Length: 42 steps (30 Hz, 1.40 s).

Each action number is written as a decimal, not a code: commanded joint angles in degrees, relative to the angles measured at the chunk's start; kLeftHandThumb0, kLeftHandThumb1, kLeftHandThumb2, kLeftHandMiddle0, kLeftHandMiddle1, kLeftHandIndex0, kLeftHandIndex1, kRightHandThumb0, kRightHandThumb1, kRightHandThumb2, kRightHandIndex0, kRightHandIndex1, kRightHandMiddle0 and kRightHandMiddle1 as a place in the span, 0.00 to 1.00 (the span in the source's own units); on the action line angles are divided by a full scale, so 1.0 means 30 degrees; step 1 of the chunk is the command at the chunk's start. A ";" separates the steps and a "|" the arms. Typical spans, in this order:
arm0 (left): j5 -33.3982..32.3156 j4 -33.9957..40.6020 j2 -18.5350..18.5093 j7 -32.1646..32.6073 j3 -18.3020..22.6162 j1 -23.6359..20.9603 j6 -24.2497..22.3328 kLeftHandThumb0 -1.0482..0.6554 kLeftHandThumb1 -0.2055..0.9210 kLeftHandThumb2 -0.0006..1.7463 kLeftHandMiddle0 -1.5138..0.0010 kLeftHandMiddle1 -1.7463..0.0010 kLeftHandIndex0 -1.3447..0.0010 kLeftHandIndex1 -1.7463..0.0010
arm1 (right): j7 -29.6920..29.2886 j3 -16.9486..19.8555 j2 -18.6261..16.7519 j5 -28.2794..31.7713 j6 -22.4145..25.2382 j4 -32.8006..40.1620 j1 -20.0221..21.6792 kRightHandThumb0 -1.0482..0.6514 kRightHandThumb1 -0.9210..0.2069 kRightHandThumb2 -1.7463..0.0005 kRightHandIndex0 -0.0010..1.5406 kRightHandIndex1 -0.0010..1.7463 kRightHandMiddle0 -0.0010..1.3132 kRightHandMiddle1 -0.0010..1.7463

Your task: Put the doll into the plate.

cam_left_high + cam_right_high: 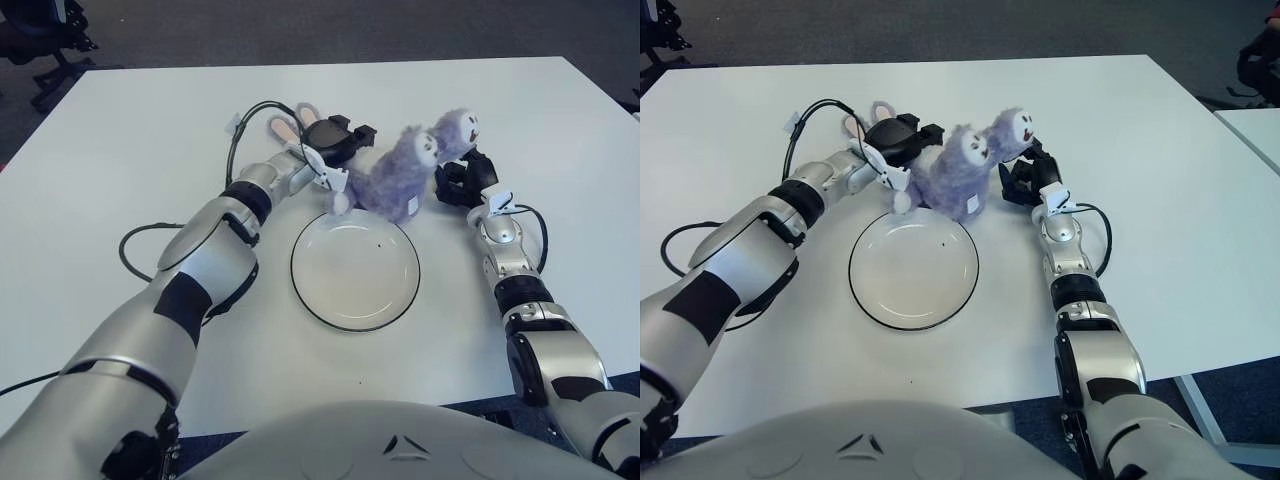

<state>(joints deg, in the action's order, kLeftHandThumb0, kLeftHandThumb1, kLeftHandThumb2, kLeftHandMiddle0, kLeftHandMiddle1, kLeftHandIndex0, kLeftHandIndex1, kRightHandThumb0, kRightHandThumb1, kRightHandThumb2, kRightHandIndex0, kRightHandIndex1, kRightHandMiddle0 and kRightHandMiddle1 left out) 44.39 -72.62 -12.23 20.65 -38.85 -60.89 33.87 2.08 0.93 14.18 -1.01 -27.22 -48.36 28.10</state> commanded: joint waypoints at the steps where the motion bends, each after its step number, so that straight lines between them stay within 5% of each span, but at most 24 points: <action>1: -0.0671 -0.0407 -0.0659 0.0261 0.0808 0.0799 0.0653 0.65 0.48 0.64 0.41 0.00 0.46 0.00 | 0.0411 -0.0308 -0.0405 -0.0445 0.1059 -0.1735 -0.2019 0.38 0.31 0.44 0.58 1.00 0.32 1.00; 22: -0.1608 -0.0373 -0.0980 -0.0439 0.2332 0.0921 0.1114 0.65 0.47 0.66 0.41 0.00 0.45 0.00 | 0.0425 -0.0290 -0.0343 -0.0472 0.0991 -0.1759 -0.2038 0.38 0.31 0.44 0.59 1.00 0.32 1.00; 32: -0.3786 0.0280 -0.0991 -0.2324 0.4335 0.1265 0.2273 0.66 0.45 0.68 0.40 0.00 0.45 0.00 | 0.0501 -0.0282 -0.0307 -0.0443 0.0975 -0.1736 -0.2060 0.38 0.31 0.44 0.59 1.00 0.32 1.00; 42: -0.3945 0.1323 -0.0542 -0.1772 0.5088 0.1499 0.0861 0.67 0.43 0.70 0.40 0.00 0.46 0.00 | 0.0556 -0.0278 -0.0300 -0.0436 0.1063 -0.1745 -0.2030 0.38 0.31 0.44 0.59 1.00 0.32 1.00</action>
<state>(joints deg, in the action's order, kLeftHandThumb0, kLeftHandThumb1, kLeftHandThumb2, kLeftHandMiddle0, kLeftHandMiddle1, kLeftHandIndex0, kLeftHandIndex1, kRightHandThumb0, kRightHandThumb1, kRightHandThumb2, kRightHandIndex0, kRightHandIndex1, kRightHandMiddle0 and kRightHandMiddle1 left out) 33.25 -70.01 -14.33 14.25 -24.49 -57.05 38.11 2.38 1.14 14.65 -1.01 -27.67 -48.59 28.11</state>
